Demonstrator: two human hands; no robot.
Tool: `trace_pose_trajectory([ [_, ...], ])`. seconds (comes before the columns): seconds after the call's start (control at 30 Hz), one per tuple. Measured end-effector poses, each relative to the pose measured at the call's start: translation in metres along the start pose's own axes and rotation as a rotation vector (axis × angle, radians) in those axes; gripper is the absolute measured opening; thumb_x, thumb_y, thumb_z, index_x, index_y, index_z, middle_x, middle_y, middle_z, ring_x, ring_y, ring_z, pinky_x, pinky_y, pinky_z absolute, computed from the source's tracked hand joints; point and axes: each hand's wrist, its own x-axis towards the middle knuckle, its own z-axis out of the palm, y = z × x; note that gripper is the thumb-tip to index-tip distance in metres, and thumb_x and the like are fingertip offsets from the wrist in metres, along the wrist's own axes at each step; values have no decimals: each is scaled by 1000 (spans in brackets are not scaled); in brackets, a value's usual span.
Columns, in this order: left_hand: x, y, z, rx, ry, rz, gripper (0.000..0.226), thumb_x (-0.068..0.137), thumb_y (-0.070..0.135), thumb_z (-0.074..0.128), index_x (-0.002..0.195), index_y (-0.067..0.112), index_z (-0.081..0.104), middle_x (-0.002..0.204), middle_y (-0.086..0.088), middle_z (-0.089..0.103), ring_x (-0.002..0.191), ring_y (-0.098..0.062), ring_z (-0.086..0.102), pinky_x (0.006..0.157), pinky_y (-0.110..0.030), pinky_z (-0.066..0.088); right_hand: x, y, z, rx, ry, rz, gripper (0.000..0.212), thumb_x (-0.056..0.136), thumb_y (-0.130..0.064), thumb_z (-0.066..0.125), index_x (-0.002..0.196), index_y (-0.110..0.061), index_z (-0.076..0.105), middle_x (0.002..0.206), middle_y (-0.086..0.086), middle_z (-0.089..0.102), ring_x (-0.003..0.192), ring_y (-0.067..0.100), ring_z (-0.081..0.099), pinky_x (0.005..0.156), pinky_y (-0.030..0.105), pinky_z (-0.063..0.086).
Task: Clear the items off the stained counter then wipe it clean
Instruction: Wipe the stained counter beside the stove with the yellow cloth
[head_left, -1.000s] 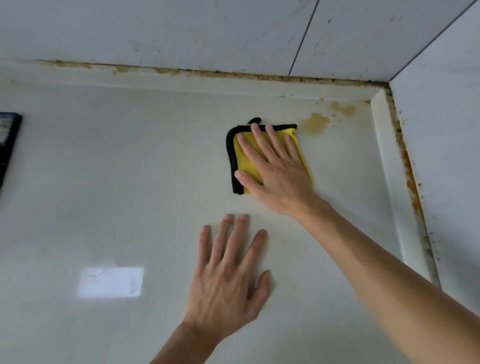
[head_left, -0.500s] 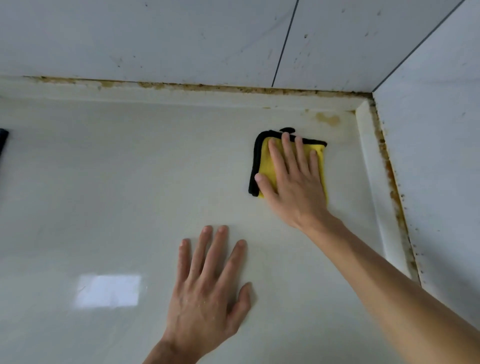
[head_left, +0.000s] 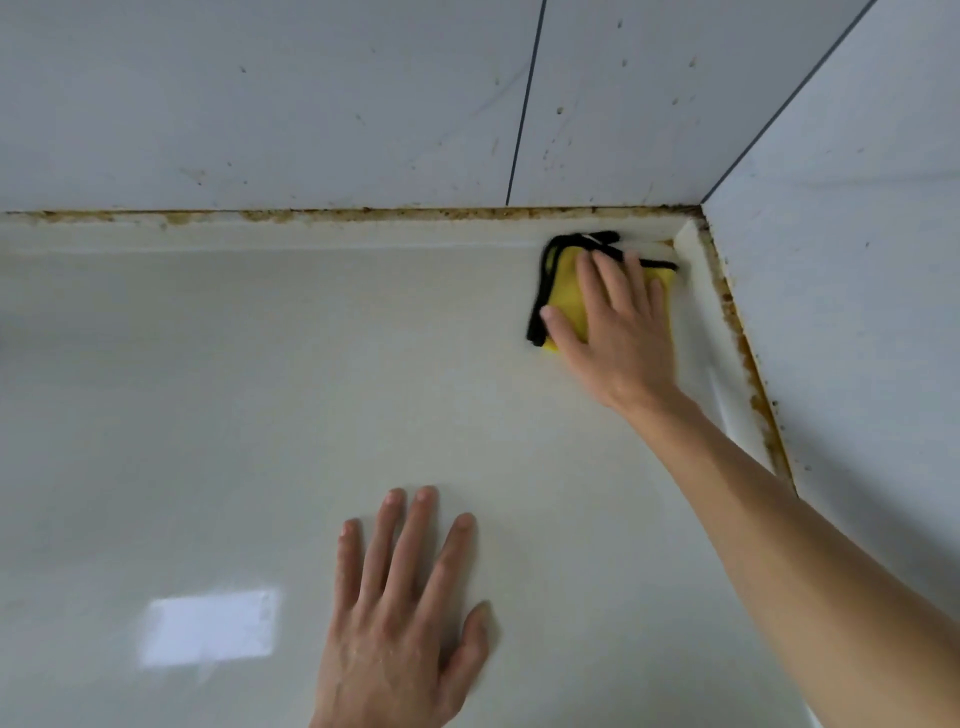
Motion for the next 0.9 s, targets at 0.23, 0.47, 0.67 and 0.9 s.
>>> trace_pose_trajectory([
  [0.23, 2, 2, 1, -9, -2, -12, 71, 93, 57, 55, 156, 24, 54, 174, -11, 32, 161, -40, 29, 129, -64, 18, -14, -23, 1, -16, -64, -79, 79, 101, -67, 15, 168, -27, 4, 176, -5, -3, 162, 22, -8, 130, 48, -3],
  [0.47, 2, 2, 0, 7, -4, -15, 67, 93, 56, 55, 151, 23, 61, 172, -11, 35, 160, -39, 32, 128, -64, 20, 12, 14, -15, 4, -128, -148, 78, 103, -69, 21, 168, -29, 2, 175, -12, -6, 161, 13, -13, 131, 45, -4],
  [0.67, 2, 3, 0, 2, -7, -15, 68, 93, 57, 55, 153, 24, 59, 173, -10, 34, 160, -39, 31, 128, -63, 19, -11, 14, -5, 52, -51, 224, 89, 101, -69, 21, 167, -13, -5, 175, 4, -10, 162, 22, -10, 131, 44, -1],
  [0.9, 2, 2, -4, -4, -22, 3, 68, 95, 54, 56, 154, 20, 57, 173, -13, 33, 161, -40, 29, 127, -67, 20, 20, 5, -5, 63, -46, 274, 91, 103, -66, 23, 166, -5, -3, 175, 12, -7, 162, 26, -7, 131, 44, 1],
])
